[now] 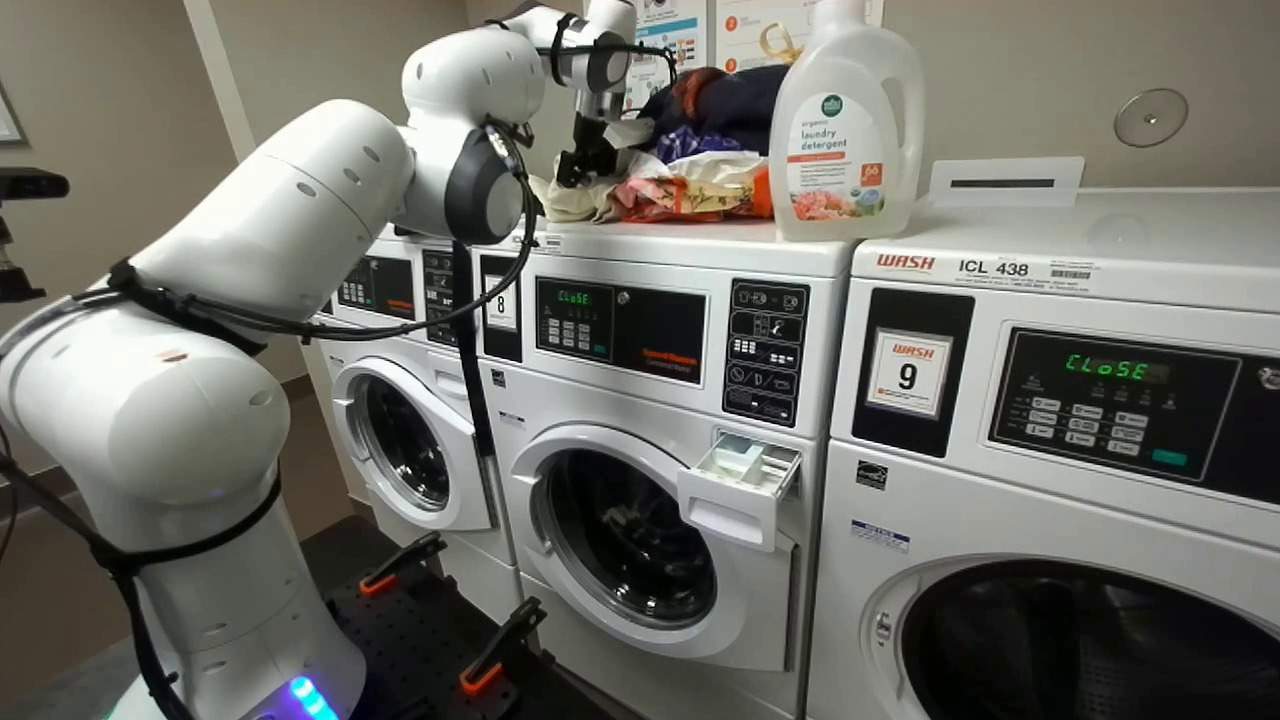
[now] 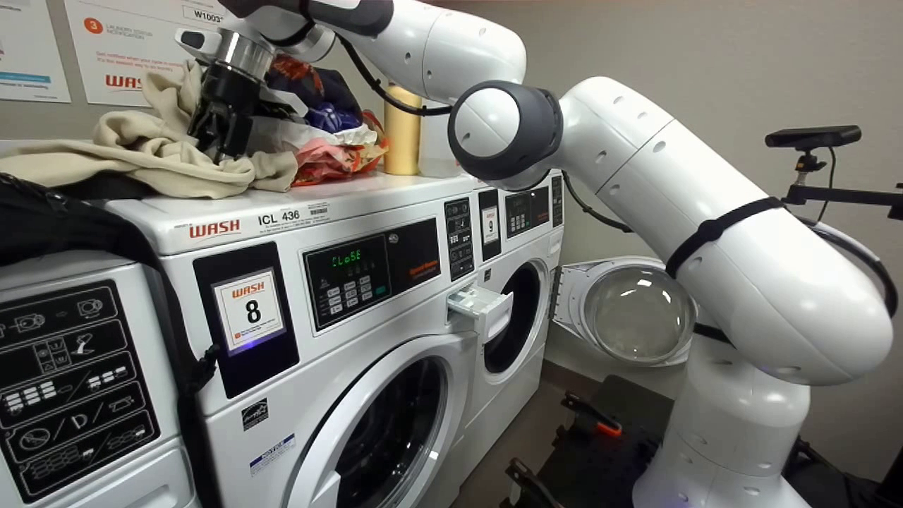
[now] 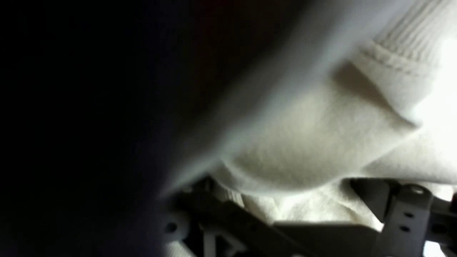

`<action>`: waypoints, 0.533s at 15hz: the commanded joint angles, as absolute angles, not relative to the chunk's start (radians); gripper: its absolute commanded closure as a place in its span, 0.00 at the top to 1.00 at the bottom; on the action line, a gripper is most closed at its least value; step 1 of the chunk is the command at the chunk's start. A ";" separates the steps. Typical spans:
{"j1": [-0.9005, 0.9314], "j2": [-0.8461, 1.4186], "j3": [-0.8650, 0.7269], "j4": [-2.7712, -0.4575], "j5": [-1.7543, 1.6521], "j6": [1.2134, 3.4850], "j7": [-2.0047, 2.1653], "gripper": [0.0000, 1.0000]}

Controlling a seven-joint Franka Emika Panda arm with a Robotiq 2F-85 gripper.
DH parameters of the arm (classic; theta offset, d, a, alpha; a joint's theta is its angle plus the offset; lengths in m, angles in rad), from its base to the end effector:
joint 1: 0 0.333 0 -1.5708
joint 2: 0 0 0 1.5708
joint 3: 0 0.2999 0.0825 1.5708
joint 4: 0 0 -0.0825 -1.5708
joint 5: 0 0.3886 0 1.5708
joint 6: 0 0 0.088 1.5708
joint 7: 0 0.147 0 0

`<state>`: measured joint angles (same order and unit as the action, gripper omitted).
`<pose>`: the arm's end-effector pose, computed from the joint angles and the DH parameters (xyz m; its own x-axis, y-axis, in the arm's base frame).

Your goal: Pile the white jacket on top of the clothes pile

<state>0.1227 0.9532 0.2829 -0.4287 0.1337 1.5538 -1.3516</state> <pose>0.7395 0.2055 0.4804 -0.0792 0.9197 0.3845 0.9936 0.0419 0.1046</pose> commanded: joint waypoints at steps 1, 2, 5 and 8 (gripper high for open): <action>0.143 1.013 0.262 -0.353 0.143 1.461 -1.388 1.00; 0.118 0.954 0.288 -0.465 0.135 1.508 -1.391 1.00; 0.116 0.958 0.288 -0.456 0.138 1.518 -1.387 0.71; 0.111 0.959 0.289 -0.448 0.143 1.530 -1.377 0.53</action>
<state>0.1230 0.9585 0.2796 -0.4169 0.1332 1.5295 -1.3586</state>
